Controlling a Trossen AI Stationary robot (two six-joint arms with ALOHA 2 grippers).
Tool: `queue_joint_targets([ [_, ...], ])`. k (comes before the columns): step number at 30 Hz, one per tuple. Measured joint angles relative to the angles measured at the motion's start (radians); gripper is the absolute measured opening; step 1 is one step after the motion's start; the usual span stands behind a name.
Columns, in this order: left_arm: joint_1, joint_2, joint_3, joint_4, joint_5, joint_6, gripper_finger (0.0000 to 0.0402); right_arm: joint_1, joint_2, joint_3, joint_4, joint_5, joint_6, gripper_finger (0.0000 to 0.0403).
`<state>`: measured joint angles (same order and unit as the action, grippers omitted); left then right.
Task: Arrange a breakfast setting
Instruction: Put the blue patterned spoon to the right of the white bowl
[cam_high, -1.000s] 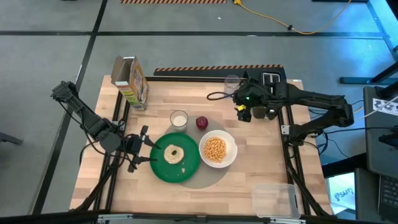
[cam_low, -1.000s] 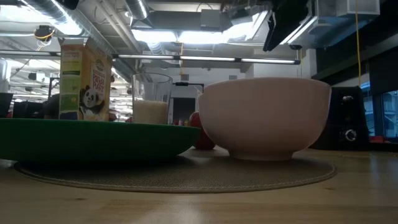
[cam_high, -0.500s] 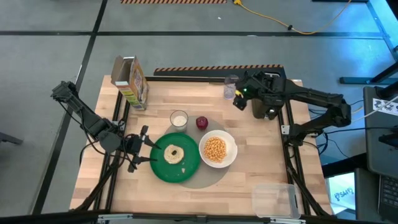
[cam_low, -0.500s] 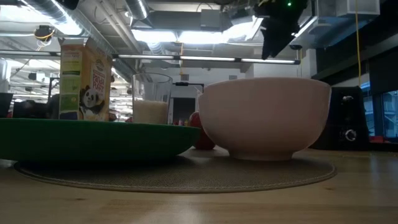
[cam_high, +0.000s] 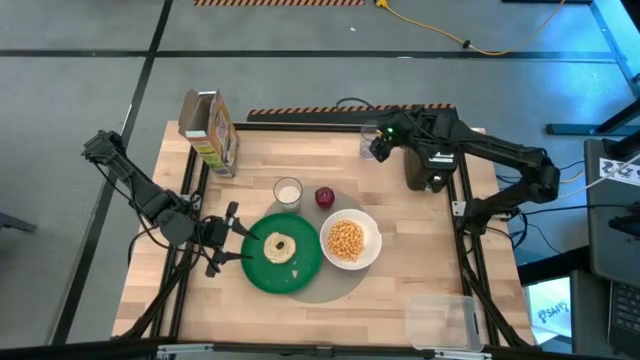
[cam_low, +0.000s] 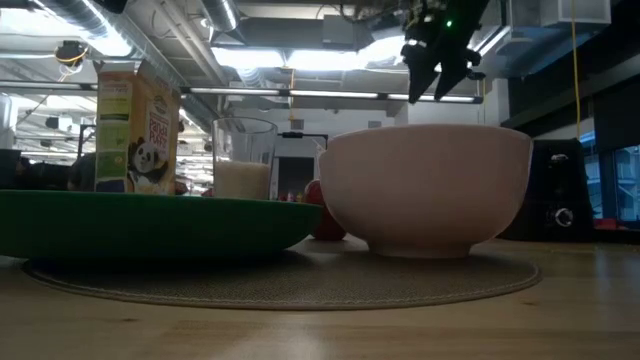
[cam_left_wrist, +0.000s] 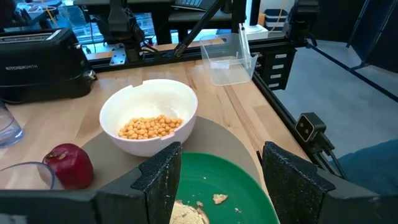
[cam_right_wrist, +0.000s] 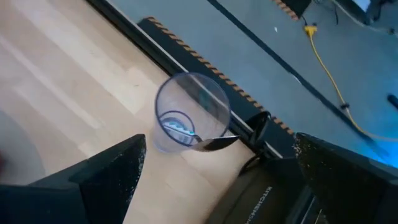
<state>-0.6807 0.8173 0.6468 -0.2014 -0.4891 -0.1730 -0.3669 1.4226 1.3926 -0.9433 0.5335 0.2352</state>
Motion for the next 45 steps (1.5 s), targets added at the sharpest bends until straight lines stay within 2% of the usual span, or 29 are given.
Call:
queue_joint_targets([
  [11,0.0,0.0,0.0,0.002,0.001,0.0,0.0211,-0.05,0.138,0.0,-0.014,-0.002,0.052,0.0397],
  [20,0.0,0.0,0.0,0.004,0.001,0.0,0.0211,-0.088,0.182,0.0,-0.001,-0.003,0.052,0.0389],
  [24,0.0,0.0,0.0,0.004,0.001,0.0,0.0211,-0.086,0.182,0.0,-0.001,-0.002,0.052,0.0353],
  [34,0.0,0.0,0.0,0.013,0.001,0.023,0.0211,-0.086,0.182,0.0,-0.002,0.002,0.049,0.0227],
  [45,0.0,0.0,0.0,0.012,0.001,0.024,0.0211,-0.085,0.182,0.0,0.0,0.005,0.016,0.0163],
])
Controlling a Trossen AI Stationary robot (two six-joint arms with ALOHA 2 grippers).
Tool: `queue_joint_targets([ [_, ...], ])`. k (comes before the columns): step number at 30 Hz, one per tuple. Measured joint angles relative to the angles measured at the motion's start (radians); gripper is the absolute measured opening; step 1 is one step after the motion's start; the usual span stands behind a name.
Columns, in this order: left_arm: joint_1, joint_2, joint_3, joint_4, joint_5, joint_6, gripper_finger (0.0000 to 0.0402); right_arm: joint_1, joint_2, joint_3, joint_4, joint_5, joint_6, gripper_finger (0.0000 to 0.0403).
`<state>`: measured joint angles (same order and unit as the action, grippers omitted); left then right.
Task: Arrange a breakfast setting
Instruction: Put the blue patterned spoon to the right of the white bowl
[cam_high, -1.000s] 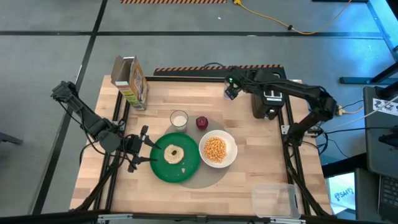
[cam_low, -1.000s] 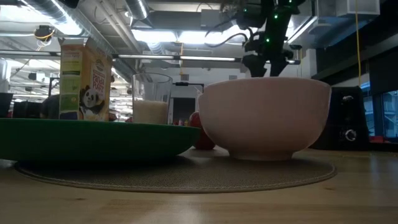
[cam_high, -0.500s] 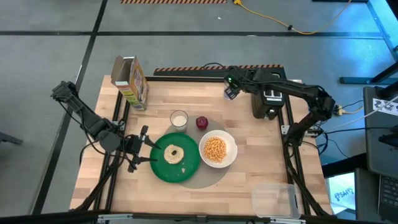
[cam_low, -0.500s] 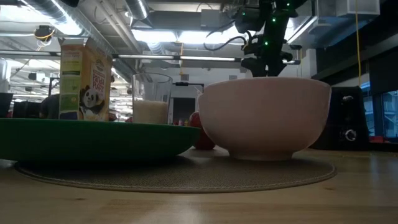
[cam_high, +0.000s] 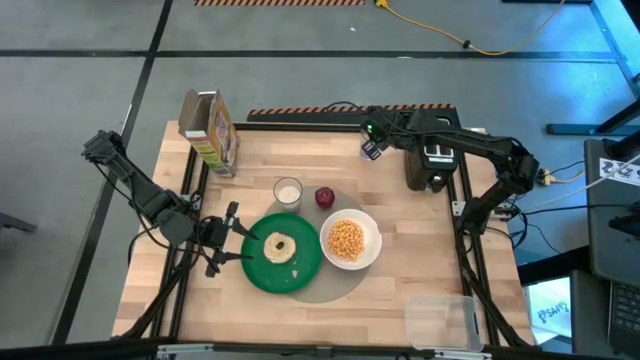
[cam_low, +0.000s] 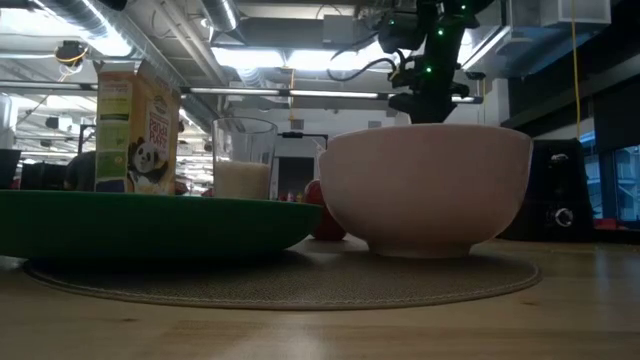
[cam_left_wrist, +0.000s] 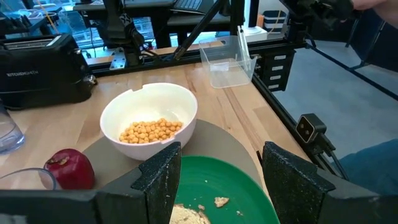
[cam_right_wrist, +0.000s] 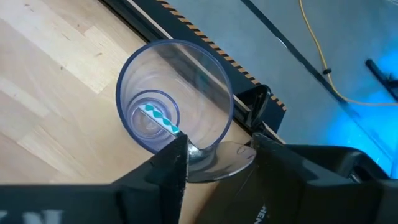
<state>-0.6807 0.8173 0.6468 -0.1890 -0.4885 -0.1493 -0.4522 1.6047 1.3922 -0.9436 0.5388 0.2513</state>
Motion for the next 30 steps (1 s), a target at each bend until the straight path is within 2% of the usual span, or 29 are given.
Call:
queue_joint_targets([
  [20,0.0,0.0,0.0,0.003,0.0,0.004,0.0211,0.0,0.0,0.0,0.007,0.0,-0.107,0.0063],
  [30,0.0,0.0,0.0,0.003,-0.001,0.004,0.0211,0.0,0.0,0.0,0.019,0.037,-0.148,0.0008],
])
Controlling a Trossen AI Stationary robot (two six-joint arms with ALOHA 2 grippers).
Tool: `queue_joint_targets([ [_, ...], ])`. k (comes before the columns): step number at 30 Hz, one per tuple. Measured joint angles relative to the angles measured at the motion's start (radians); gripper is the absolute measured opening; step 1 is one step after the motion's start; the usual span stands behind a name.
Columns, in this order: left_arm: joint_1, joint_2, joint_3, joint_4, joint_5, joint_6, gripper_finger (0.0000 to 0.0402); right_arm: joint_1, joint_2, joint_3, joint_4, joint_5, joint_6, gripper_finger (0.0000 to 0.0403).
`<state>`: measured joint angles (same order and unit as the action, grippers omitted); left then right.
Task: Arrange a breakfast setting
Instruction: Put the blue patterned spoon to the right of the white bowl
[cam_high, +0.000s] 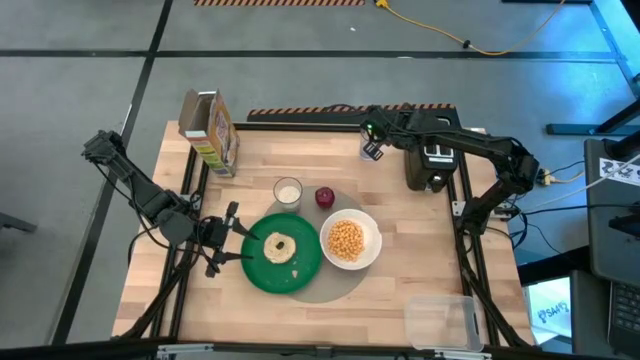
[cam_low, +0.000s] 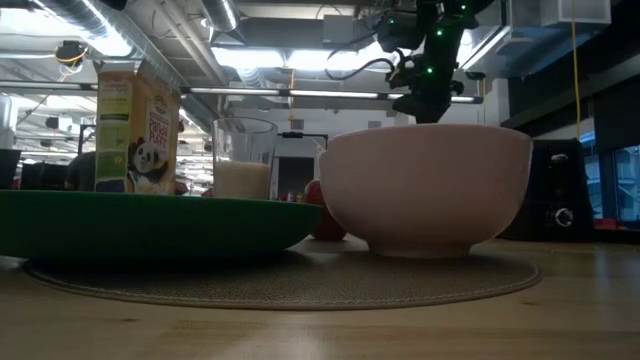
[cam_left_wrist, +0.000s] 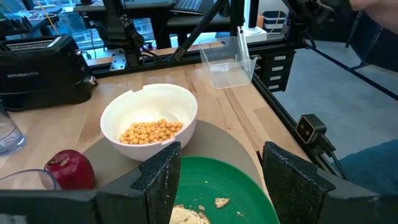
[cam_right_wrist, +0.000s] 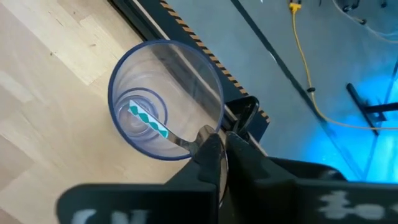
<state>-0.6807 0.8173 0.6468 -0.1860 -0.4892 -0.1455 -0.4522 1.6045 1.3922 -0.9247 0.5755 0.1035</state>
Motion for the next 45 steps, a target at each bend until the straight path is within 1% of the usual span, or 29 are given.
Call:
queue_joint_targets([
  [9,0.0,0.0,0.0,0.0,0.0,0.0,0.0211,0.0,0.0,0.0,0.07,0.001,-0.08,0.0004],
  [13,0.0,0.0,0.0,0.0,0.0,0.0,0.0211,0.0,0.0,0.02,0.068,0.009,-0.11,0.0003],
  [22,0.0,0.0,0.0,0.0,0.0,0.0,0.0211,0.0,-0.001,0.149,0.047,0.01,-0.213,0.0001],
  [29,0.0,0.0,0.0,0.0,0.0,0.0,0.0211,0.0,-0.001,0.271,-0.029,0.006,-0.3,0.0001],
  [40,0.0,0.0,0.0,0.0,0.0,0.0,0.0211,0.0,-0.001,0.451,-0.183,-0.114,-0.374,0.0001],
  [45,0.0,0.0,0.0,0.0,0.0,0.0,0.0211,0.0,-0.009,0.483,-0.267,-0.223,-0.38,0.0001],
])
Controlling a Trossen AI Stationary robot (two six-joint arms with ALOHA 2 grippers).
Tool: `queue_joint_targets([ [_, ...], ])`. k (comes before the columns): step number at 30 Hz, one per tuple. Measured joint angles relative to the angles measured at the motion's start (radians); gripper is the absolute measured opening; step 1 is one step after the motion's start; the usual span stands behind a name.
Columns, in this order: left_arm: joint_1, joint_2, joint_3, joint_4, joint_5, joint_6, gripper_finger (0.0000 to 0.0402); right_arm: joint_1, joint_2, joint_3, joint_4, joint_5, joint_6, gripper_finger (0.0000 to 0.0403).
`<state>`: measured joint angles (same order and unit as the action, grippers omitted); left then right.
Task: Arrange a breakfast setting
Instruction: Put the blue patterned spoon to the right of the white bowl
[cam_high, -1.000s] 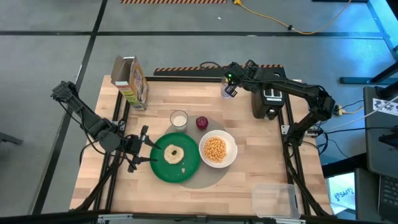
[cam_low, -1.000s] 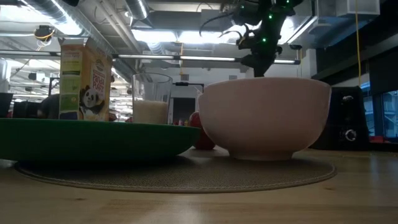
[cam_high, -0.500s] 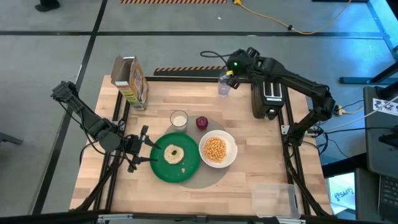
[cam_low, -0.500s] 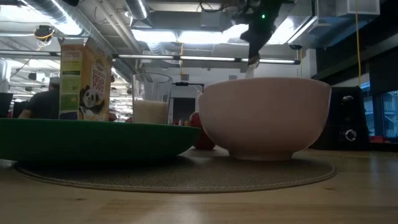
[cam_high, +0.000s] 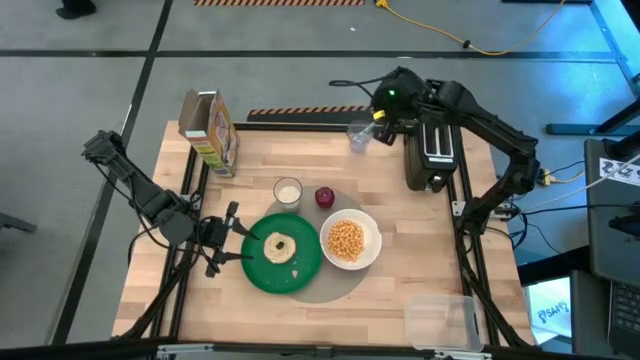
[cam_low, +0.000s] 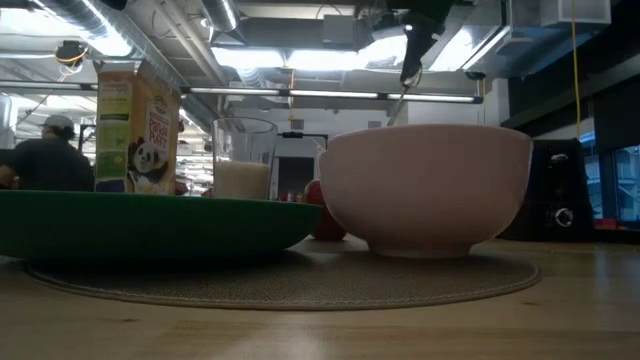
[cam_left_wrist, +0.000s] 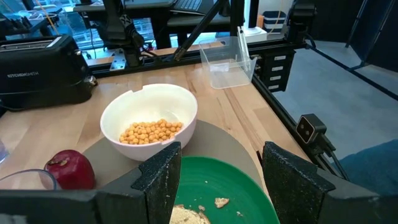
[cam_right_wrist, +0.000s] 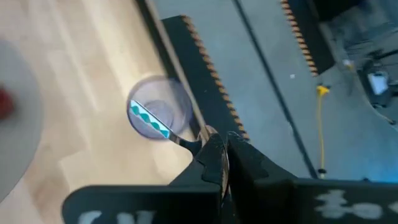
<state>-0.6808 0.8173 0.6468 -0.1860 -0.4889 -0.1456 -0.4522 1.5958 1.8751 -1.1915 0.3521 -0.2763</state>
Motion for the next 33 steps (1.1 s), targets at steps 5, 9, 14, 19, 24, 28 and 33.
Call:
queue_joint_targets([
  [5,0.0,0.0,0.0,0.0,0.0,0.0,0.0211,0.0,-0.043,0.0,-0.058,-0.042,-0.009,0.0001],
  [9,0.0,0.0,0.0,0.001,0.0,0.0,0.0211,0.0,-0.075,0.0,-0.059,-0.051,-0.004,0.0001],
  [14,0.0,0.0,0.0,0.005,0.0,0.0,0.0211,0.0,-0.107,0.0,-0.06,-0.056,-0.002,0.0001],
  [19,0.0,0.0,0.0,0.007,0.0,0.0,0.0211,0.0,-0.122,0.0,-0.067,-0.083,-0.011,0.0001],
  [24,0.0,0.0,0.0,0.01,0.0,0.0,0.0211,0.0,-0.137,-0.001,-0.109,-0.143,-0.024,0.0001],
  [28,0.0,0.0,0.0,0.017,0.0,0.0,0.0211,0.001,-0.151,-0.001,-0.161,-0.189,-0.028,0.0001],
  [33,0.0,0.0,0.0,0.016,0.0,0.0,0.0211,0.001,-0.161,-0.001,-0.224,-0.267,-0.033,0.0001],
])
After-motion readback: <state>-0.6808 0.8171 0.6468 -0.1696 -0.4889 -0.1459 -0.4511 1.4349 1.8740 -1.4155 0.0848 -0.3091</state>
